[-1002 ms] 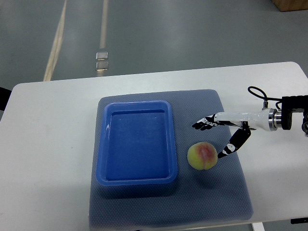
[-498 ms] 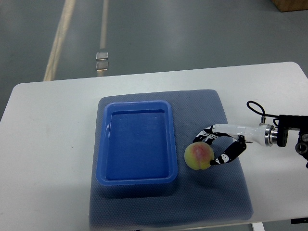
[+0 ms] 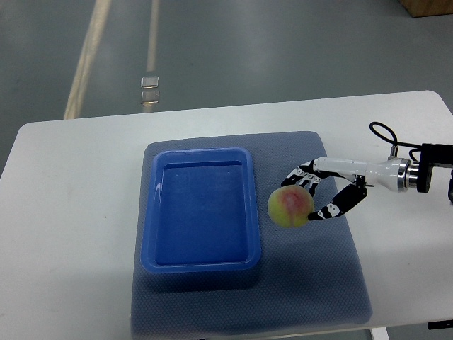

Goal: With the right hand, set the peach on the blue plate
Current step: 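Lift the peach with the right hand and carry it over the tray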

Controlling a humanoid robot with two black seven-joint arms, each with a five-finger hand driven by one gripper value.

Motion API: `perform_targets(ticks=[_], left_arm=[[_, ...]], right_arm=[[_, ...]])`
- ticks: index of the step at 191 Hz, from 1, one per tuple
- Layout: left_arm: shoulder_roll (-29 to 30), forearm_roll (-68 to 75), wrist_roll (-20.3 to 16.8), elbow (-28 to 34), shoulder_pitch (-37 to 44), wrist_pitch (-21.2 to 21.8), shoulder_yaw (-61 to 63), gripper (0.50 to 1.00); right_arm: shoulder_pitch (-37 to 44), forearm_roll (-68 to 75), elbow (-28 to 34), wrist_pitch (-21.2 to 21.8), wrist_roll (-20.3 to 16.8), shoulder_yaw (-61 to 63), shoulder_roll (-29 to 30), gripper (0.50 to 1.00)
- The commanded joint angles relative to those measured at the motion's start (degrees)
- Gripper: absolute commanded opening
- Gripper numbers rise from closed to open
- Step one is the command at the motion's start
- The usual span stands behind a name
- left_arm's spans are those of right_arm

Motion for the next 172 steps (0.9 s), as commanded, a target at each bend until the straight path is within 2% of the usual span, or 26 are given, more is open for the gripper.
perform_targets(ticks=[1,21,31,32,34,46,56,57,65,76,77,83,104,119,138,152,157,163,172], left_arm=[[0.00,0.01,0.00,0.00,0.00,0.00,0.01,1.000],[0.00,0.01,0.00,0.00,0.00,0.00,0.01,1.000],[0.00,0.01,0.00,0.00,0.00,0.00,0.01,1.000],[0.00,0.01,0.00,-0.09,0.00,0.00,0.01,1.000],[0.00,0.01,0.00,0.00,0.00,0.00,0.01,1.000],[0.00,0.01,0.00,-0.09,0.00,0.00,0.01,1.000],[0.00,0.01,0.00,-0.09,0.00,0.00,0.01,1.000],[0.00,0.01,0.00,-0.09,0.00,0.00,0.01,1.000],[0.00,0.01,0.00,-0.09,0.00,0.00,0.01,1.000],[0.00,0.01,0.00,-0.09,0.00,0.00,0.01,1.000],[0.00,0.01,0.00,-0.09,0.09,0.00,0.01,1.000],[0.00,0.01,0.00,-0.09,0.00,0.00,0.01,1.000],[0.00,0.01,0.00,-0.09,0.00,0.00,-0.08,1.000],[0.00,0.01,0.00,0.00,0.00,0.00,-0.08,1.000],[0.00,0.01,-0.09,-0.09,0.00,0.00,0.01,1.000],[0.00,0.01,-0.09,-0.09,0.00,0.00,0.01,1.000],[0.00,0.01,0.00,-0.09,0.00,0.00,0.01,1.000],[0.00,0.01,0.00,-0.09,0.00,0.00,0.01,1.000],[0.00,0.01,0.00,-0.09,0.00,0.00,0.01,1.000]], right_arm=[[2.84,3.22,0.34,0.61,-0.26,-0.02,-0.10,0.533],[8.64,6.83,-1.94,-0.71,-0.61,-2.13,4.46,0.535],[8.64,6.83,-1.94,-0.71,-0.61,-2.13,4.47,0.535],[11.25,6.74,-5.60,-2.28,-0.78,-5.09,8.73,0.535],[11.97,6.56,-6.68,-2.73,-0.79,-6.07,9.82,0.537],[15.49,5.86,-12.48,-4.84,-0.79,-11.17,16.14,0.537],[15.50,5.86,-12.49,-4.84,-0.79,-11.18,16.16,0.537],[17.32,5.86,-16.84,-6.76,-0.79,-14.40,21.38,0.539],[18.48,5.77,-20.04,-7.91,-0.79,-16.27,25.29,0.539],[18.49,5.77,-20.05,-7.92,-0.79,-16.28,25.30,0.539],[19.18,5.68,-24.40,-8.61,-0.79,-17.50,29.91,0.541],[19.19,5.60,-26.89,-8.80,-0.79,-17.86,32.58,0.541],[18.93,2.88,-32.61,-10.20,-0.79,-18.04,38.74,0.545],[18.66,1.55,-33.58,-10.55,-0.79,-18.21,39.62,0.547],[18.40,-0.47,-35.08,-10.91,-0.79,-20.15,40.41,0.592],[18.31,-0.47,-35.08,-10.73,-0.79,-20.32,40.33,0.711],[18.31,-0.29,-35.08,-10.47,-0.70,-20.32,40.15,0.778],[18.31,-0.21,-34.99,-10.29,-0.70,-20.32,40.06,0.829],[18.31,-0.21,-34.99,-10.29,-0.70,-20.32,40.06,0.829]])
